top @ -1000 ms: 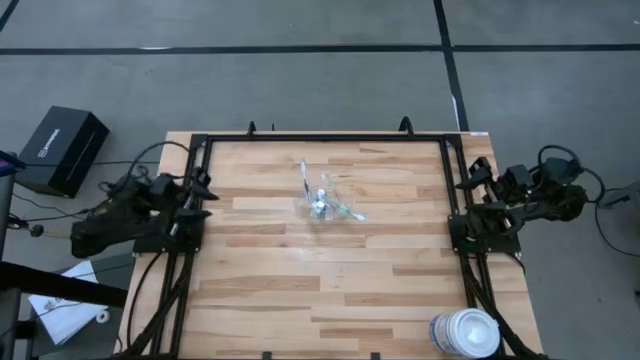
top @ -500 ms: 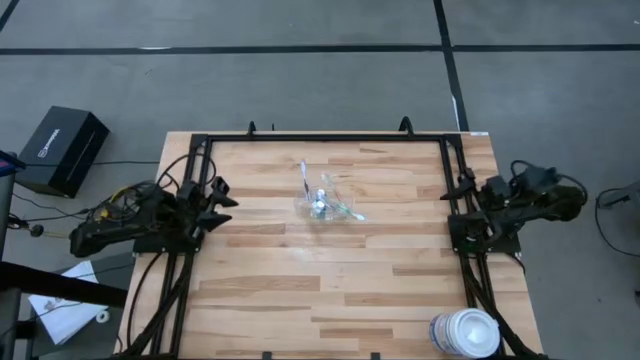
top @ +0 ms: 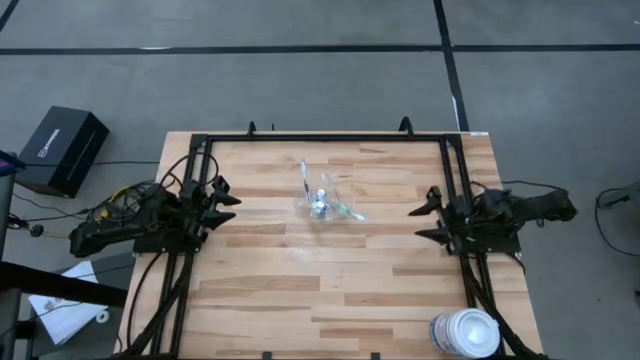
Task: Pick & Place toothbrushing station
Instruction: Return to Home Position
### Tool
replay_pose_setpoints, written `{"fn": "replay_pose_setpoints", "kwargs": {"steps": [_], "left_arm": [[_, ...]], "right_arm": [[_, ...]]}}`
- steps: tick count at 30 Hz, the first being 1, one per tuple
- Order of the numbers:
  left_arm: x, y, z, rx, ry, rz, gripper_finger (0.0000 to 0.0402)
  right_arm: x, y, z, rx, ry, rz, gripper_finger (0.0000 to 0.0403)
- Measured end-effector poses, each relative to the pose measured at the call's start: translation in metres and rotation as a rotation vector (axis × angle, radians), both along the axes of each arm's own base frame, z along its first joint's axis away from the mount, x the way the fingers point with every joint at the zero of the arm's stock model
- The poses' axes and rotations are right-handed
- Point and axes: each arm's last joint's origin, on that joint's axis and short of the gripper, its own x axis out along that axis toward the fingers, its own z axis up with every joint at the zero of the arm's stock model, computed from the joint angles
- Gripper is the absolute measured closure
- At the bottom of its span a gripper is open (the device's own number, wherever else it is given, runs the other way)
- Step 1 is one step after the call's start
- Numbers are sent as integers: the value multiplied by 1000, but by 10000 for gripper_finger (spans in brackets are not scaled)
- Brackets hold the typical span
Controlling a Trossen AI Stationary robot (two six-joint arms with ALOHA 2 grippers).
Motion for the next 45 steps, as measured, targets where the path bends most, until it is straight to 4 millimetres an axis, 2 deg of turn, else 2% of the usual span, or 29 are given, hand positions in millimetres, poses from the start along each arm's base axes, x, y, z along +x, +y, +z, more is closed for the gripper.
{"fn": "replay_pose_setpoints", "kwargs": {"steps": [6, 10, 16, 25, 45], "left_arm": [[2, 1, -6, 10, 62, 12, 220], [4, 1, -13, 31, 131, 35, 220], [4, 3, -14, 42, 142, 96, 220], [4, 10, -14, -27, 137, 328, 220], [3, 10, -14, -29, 132, 327, 220]], "right_arm": [[10, 1, -31, 34, -10, -22, 154], [11, 2, -37, 40, 44, -24, 154], [11, 1, -37, 34, 41, -32, 154], [11, 2, -37, 34, 39, -24, 154], [11, 2, -38, 39, 51, -22, 154]]}}
